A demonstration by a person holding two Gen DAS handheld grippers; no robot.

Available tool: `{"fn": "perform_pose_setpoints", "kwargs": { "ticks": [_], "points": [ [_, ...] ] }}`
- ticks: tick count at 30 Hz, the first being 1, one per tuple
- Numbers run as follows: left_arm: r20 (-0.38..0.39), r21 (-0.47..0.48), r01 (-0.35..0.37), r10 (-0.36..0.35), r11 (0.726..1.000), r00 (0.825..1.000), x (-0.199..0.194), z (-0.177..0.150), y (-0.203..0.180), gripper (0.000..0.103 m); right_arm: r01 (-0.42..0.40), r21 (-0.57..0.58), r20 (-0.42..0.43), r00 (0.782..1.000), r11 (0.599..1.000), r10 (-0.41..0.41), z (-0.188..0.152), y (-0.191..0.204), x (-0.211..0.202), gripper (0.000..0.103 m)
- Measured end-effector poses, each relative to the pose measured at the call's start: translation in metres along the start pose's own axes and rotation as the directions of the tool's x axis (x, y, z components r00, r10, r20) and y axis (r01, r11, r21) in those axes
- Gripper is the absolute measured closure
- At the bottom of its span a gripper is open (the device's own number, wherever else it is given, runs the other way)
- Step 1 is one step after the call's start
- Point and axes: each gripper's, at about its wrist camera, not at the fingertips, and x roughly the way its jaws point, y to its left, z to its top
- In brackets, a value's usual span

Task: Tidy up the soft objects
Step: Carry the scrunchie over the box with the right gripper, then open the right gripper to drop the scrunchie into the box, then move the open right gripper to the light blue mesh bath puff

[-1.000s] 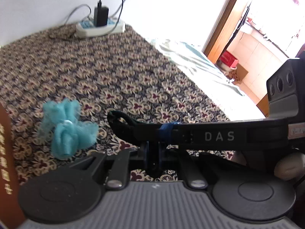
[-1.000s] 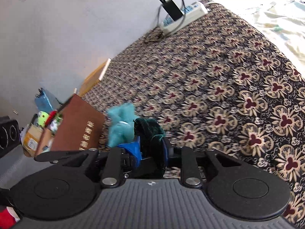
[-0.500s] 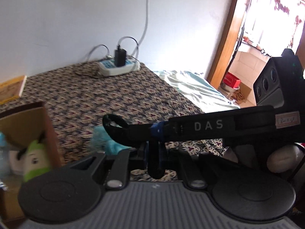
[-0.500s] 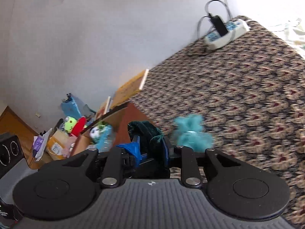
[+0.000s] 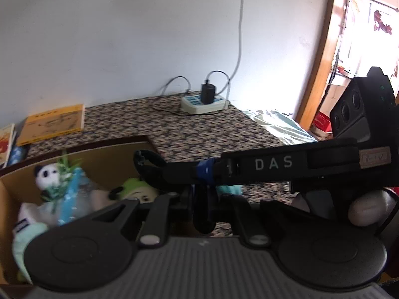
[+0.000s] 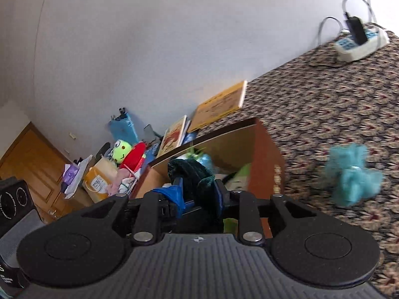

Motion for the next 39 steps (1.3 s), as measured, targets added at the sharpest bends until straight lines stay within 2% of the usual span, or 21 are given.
{"fn": "perform_pose_setpoints", "kwargs": {
  "ticks": [6,11,19,20,21,23,25,27,39],
  "points": [
    [-0.009,-0.024,0.0,0.0,1.0,1.0,-0.005,-0.007,0.033,0.098,0.02,-0.039,-0.003,1.0,0.999,-0.02,-0.01,0.025,0.029,0.094],
    [-0.05,-0.062,0.043,-0.046,0.997,0.998,0.001,-0.017,0.052,0.098,0.091,-0.079,-0.015,0.996,0.993,-0.093,-0.02,0.034,0.044,0.093],
    [-0.09,-0.042,0.082,-0.085,0.996,0.992,0.015,-0.024,0.059,0.095,0.186,-0.097,0.003,0.982,0.978,-0.187,-0.028,0.037,0.05,0.091],
    [-0.095,-0.041,0.087,-0.091,0.995,0.991,0.016,-0.024,0.059,0.092,0.194,-0.09,0.007,0.981,0.977,-0.194,-0.028,0.036,0.05,0.091],
    [-0.099,-0.041,0.088,-0.091,0.995,0.991,0.018,-0.025,0.06,0.081,0.201,-0.085,0.01,0.98,0.976,-0.201,-0.028,0.036,0.049,0.091],
    [-0.098,-0.038,0.1,-0.103,0.994,0.99,0.019,-0.025,0.06,0.069,0.213,-0.079,0.017,0.977,0.974,-0.213,-0.028,0.036,0.048,0.091],
    [-0.095,-0.031,0.109,-0.111,0.994,0.989,0.019,-0.025,0.06,0.066,0.223,-0.072,0.024,0.975,0.972,-0.222,-0.029,0.035,0.046,0.091],
    [-0.101,-0.025,0.111,-0.113,0.994,0.988,0.02,-0.024,0.059,0.056,0.234,-0.062,0.027,0.972,0.97,-0.233,-0.029,0.034,0.044,0.09],
    [-0.129,-0.037,0.072,-0.077,0.997,0.989,0.019,-0.018,0.06,0.045,0.228,-0.019,0.054,0.972,0.973,-0.227,-0.032,0.027,0.03,0.09]
  ]
}}
